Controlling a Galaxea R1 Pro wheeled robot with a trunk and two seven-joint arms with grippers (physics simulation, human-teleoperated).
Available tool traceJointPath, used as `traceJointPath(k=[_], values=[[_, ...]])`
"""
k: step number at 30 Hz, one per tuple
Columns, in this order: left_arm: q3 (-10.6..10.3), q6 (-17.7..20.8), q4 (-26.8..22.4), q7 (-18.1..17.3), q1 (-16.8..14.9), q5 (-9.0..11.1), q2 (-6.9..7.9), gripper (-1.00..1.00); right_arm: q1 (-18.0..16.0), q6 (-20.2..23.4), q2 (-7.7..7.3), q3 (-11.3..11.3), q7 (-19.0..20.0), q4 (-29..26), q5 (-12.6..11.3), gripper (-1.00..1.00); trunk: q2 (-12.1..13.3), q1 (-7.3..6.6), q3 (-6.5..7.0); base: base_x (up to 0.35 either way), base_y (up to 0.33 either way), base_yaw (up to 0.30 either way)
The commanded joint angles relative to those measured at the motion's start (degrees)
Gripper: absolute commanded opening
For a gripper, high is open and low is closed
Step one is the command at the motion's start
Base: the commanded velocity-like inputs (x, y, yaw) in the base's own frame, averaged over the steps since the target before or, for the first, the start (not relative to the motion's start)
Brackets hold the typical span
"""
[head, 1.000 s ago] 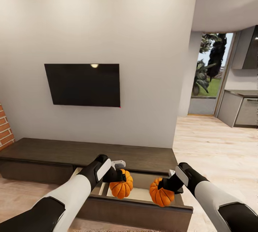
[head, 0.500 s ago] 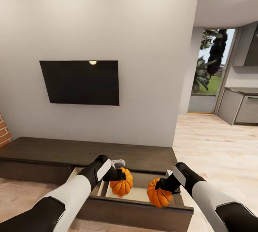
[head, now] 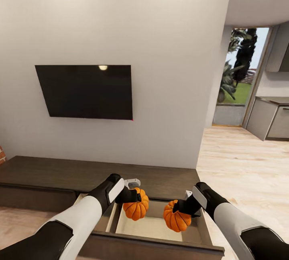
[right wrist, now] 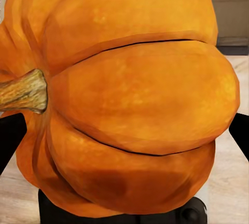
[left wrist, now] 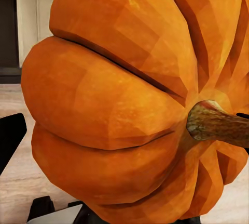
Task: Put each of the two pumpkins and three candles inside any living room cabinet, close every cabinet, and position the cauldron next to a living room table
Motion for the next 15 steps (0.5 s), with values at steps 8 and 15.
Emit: traceJointPath(k=[8,15], values=[[-2.9,0.1,-0.1,-1.5,0.0,0.7,0.00,-1.00,0.0,0.2,-0.06,0.3,0.1,-0.1,-0.2,-1.00,-0.1,0.01,-0.36,0.065,0.000,0.000],[-7.3,0.0,-0.1,-4.5,0.0,0.7,0.00,-1.00,0.0,0.2,-0.06,0.2,0.1,-0.1,-0.2,-1.00,-0.1,0.01,-0.96,0.309,0.000,0.000]])
